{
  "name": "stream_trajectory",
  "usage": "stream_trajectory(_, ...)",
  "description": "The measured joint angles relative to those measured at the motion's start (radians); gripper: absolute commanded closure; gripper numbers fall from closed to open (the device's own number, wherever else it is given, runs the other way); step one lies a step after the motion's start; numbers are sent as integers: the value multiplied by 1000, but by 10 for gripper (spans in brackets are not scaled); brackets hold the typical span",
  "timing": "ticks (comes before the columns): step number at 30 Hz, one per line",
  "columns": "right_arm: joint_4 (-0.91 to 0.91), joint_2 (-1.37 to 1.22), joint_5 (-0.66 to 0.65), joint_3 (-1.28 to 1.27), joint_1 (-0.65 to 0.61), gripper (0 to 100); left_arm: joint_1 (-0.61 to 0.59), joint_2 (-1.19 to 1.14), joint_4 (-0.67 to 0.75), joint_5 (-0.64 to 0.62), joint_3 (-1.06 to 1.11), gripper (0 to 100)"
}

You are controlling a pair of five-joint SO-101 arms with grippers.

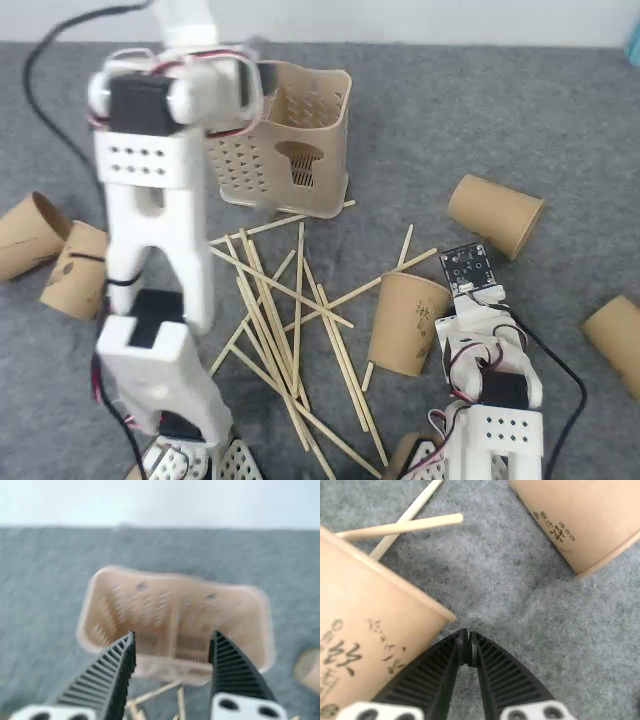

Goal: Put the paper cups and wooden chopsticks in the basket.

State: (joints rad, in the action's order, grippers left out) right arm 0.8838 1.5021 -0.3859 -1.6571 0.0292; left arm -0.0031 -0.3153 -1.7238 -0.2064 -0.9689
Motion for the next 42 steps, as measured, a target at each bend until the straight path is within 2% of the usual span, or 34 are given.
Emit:
stream_trajectory(4,0,0,0,0,0,991,-106,8,20,78,87,772)
stream_trajectory(8,0,0,0,0,0,991,-187,-25,40,147,87,772)
stream_trajectory(13,0,0,0,0,0,991,-199,-100,48,226,89,772)
stream_trajectory(18,0,0,0,0,0,991,-187,-196,112,229,94,775)
stream_trajectory(20,0,0,0,0,0,991,-187,-239,124,227,94,821)
stream_trajectory(23,0,0,0,0,0,991,-189,-272,127,227,94,992)
stream_trajectory(28,0,0,0,0,0,991,-184,-273,127,229,37,990)
stream_trajectory(30,0,0,0,0,0,991,-187,-273,126,183,-2,990)
stream_trajectory(36,0,0,0,0,0,991,-255,-285,123,-89,-43,990)
stream_trajectory(42,0,0,0,0,0,991,-259,-285,123,-144,-18,989)
